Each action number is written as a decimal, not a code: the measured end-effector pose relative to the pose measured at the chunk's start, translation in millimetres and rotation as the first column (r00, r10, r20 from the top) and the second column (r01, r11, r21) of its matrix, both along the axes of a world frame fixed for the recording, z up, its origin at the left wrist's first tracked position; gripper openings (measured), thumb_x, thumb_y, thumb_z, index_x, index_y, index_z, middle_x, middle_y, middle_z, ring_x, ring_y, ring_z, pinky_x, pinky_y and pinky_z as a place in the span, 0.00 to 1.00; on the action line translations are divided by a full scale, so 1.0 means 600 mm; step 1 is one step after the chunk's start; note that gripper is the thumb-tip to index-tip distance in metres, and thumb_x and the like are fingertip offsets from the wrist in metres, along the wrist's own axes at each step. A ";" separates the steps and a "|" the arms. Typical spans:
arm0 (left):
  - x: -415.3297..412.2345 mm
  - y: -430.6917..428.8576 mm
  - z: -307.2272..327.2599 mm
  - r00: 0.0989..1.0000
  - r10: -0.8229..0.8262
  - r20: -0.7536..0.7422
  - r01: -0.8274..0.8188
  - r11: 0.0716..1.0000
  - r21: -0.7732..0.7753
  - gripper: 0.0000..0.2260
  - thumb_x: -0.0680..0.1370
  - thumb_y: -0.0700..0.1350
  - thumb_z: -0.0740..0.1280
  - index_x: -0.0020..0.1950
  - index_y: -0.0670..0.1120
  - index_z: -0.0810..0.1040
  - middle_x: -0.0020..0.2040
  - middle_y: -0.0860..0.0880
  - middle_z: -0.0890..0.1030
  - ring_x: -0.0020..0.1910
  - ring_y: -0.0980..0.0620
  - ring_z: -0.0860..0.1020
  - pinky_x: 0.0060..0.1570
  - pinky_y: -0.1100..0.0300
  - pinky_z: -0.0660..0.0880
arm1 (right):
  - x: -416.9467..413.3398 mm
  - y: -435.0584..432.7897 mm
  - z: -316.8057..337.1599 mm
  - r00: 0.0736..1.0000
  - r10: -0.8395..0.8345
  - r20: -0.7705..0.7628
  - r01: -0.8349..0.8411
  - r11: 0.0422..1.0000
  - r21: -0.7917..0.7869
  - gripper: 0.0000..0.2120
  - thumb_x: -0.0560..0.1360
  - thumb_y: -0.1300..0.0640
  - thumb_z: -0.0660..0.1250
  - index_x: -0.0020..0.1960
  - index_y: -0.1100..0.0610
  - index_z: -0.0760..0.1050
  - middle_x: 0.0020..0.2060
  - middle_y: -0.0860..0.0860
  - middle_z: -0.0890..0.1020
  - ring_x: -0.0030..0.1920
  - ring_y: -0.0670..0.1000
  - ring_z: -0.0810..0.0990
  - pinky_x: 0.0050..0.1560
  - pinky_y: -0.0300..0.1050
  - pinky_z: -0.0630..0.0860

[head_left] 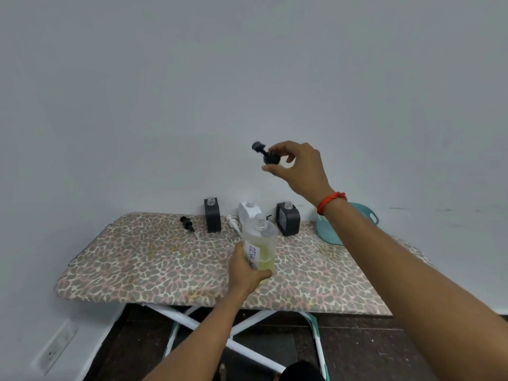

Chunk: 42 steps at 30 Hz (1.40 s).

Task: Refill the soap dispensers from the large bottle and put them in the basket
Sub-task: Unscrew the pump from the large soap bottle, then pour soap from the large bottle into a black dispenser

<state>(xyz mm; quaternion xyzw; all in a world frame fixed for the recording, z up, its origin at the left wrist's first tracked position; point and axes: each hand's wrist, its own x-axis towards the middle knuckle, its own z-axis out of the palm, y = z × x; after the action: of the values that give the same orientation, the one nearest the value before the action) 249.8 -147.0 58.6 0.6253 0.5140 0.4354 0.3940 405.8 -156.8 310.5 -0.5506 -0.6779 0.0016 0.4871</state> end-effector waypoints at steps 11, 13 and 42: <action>0.126 0.053 -0.057 0.987 -0.156 0.024 0.155 0.987 0.045 0.37 0.55 0.50 0.84 0.60 0.55 0.73 0.54 0.53 0.81 0.52 0.57 0.81 0.49 0.58 0.80 | 0.232 0.037 -0.250 0.875 -0.223 0.430 0.401 0.831 -0.385 0.12 0.69 0.49 0.79 0.50 0.51 0.83 0.48 0.51 0.84 0.56 0.55 0.74 0.52 0.48 0.70; 0.134 0.057 -0.070 0.986 -0.164 0.011 0.163 0.986 0.043 0.35 0.56 0.48 0.83 0.58 0.60 0.71 0.54 0.56 0.79 0.53 0.62 0.79 0.47 0.66 0.76 | 0.256 0.045 -0.291 0.852 -0.200 0.484 0.433 0.791 -0.433 0.12 0.69 0.47 0.79 0.50 0.51 0.83 0.49 0.51 0.83 0.56 0.55 0.74 0.54 0.49 0.72; -0.059 0.127 -0.079 0.729 -0.039 -0.683 0.186 0.972 0.143 0.40 0.75 0.59 0.76 0.81 0.45 0.65 0.79 0.43 0.68 0.78 0.43 0.67 0.78 0.44 0.62 | 0.158 0.022 -0.330 0.901 0.108 -0.421 -0.315 0.828 -0.463 0.39 0.68 0.40 0.78 0.75 0.45 0.67 0.70 0.43 0.74 0.69 0.42 0.72 0.59 0.39 0.72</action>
<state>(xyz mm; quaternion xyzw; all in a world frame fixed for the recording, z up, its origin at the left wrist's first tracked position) 214.4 -70.8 11.1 0.8071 0.5360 0.2036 0.1408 500.8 -143.7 112.5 -0.5705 -0.6033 0.3453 0.4374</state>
